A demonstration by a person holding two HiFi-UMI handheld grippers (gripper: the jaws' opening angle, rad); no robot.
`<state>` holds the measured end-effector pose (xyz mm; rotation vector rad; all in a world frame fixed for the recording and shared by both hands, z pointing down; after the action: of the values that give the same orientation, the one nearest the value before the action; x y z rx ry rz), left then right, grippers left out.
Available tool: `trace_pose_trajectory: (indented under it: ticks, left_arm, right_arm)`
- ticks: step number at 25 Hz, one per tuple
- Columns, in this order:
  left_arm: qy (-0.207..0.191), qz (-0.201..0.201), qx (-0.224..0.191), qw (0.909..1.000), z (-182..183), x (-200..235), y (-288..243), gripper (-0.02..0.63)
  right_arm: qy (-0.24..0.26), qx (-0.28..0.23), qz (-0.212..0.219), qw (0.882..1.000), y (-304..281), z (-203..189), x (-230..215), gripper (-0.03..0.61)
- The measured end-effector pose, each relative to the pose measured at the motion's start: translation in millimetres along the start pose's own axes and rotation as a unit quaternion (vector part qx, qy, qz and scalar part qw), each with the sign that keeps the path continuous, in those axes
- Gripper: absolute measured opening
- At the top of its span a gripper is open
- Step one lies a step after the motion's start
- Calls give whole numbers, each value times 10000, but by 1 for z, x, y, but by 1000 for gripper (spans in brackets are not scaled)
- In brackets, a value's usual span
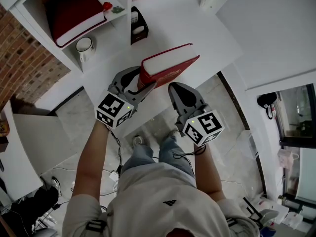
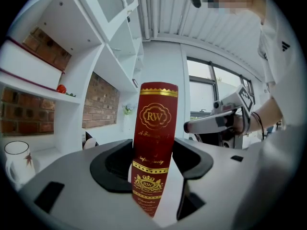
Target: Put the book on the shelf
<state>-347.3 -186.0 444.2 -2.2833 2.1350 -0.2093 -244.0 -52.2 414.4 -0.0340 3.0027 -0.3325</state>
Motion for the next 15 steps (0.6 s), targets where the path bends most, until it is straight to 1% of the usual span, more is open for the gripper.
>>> trace_pose_trajectory:
  ticks: [2, 5, 7, 12, 15]
  left_arm:
    - [-46, 90, -34, 9999, -1, -6, 1, 262]
    - [139, 198, -190, 9995, -1, -7, 1, 262]
    - [223, 213, -185, 9994, -1, -3, -1, 264]
    - [190, 73, -17, 9998, 2, -5, -3, 265]
    - [19, 181, -2, 9998, 1, -16, -5, 262]
  right_arm:
    - [-14, -6, -9, 10000, -1, 0, -1, 26]
    - [-56, 9, -47, 10000, -2, -2, -4, 26]
    - [-105, 26, -73, 9999, -4, -4, -6, 26]
    - [-186, 55, -176, 9997, -10, -7, -9, 26]
    - [-188, 72, -208, 9996, -14, -8, -9, 26]
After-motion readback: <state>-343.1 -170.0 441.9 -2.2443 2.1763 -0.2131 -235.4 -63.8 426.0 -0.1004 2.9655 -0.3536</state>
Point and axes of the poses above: the fingertips, and each gripper's own axes: y backward along the fingers, x to its left, z out of its top, the point moved 7 cm from there along y, backward along the fingers, and after that the axes turned 4 degrees about -z, right-handed, at the moved point
